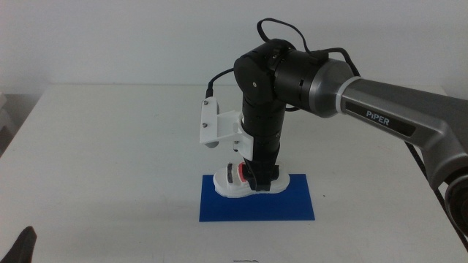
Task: Use one arm to grab the shoe from the table and place it on the mat.
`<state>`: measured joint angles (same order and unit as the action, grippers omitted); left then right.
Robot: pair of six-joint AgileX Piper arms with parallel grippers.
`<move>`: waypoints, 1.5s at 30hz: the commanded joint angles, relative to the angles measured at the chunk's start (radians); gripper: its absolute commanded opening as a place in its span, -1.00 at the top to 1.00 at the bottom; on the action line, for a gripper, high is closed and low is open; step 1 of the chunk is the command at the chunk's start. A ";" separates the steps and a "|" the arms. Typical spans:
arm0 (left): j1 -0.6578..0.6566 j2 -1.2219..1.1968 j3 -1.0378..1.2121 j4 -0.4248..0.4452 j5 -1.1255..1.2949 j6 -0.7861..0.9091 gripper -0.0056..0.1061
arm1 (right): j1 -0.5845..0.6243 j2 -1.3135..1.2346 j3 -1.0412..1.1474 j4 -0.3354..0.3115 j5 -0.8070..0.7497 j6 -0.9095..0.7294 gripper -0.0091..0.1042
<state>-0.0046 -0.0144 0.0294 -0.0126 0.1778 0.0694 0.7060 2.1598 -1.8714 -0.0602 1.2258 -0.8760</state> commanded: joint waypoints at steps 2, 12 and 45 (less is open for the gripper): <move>-0.004 -0.019 -0.003 -0.009 -0.083 -0.015 -0.78 | -0.004 -0.047 -0.024 -0.011 0.070 0.024 0.86; -0.004 -0.019 -0.003 -0.009 -0.083 -0.015 -0.78 | -0.004 -0.013 -0.024 -0.012 0.063 0.087 0.86; -0.004 -0.019 -0.003 -0.009 -0.083 -0.015 -0.78 | -0.098 -0.346 0.138 -0.031 -0.119 0.473 -0.76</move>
<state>-0.0046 -0.0144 0.0294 -0.0126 0.1778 0.0694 0.6464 1.9530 -1.7811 -0.0751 1.1713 -0.4849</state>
